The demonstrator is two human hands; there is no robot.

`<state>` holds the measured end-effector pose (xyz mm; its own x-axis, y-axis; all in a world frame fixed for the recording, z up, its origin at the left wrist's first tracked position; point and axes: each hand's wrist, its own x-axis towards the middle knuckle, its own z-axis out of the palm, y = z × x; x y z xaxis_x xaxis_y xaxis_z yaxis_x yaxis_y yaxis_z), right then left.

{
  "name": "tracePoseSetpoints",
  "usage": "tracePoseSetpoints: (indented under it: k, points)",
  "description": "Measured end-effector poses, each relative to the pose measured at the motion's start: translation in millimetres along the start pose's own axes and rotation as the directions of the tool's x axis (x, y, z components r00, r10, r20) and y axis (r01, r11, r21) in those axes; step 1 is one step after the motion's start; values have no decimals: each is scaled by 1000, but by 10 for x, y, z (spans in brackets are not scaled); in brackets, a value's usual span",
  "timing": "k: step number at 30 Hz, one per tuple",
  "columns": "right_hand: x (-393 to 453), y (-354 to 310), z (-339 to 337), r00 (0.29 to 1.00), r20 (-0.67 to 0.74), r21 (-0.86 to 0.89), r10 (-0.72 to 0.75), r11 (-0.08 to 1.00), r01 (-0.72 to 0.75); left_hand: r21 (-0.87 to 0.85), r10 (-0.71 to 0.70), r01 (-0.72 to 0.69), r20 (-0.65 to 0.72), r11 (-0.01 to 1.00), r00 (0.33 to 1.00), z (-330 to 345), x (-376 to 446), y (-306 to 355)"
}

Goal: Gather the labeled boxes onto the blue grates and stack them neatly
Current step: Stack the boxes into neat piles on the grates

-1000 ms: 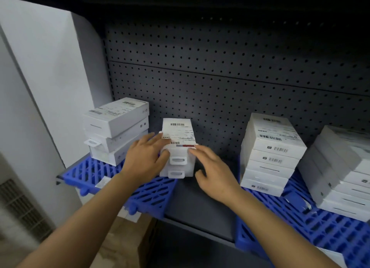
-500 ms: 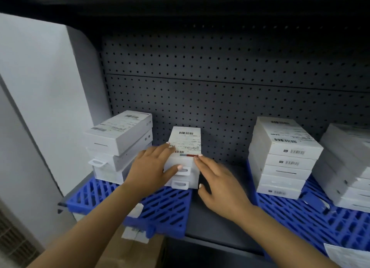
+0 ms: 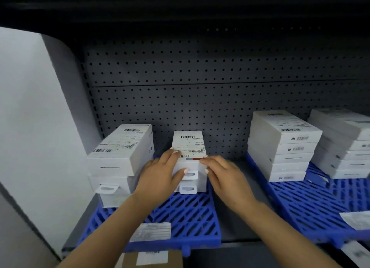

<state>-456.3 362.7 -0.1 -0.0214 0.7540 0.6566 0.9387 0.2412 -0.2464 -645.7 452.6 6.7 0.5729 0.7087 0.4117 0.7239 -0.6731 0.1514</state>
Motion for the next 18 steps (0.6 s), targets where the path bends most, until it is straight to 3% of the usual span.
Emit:
tracePoseSetpoints:
  k: [10, 18]
  points:
    - [75, 41, 32, 992, -101, 37, 80, 996, -76, -119, -6, 13, 57, 993, 998, 119, 80, -56]
    - [41, -6, -75, 998, -61, -21, 21, 1000, -22, 28, 17, -17, 15, 999, 1000, 64, 73, -29]
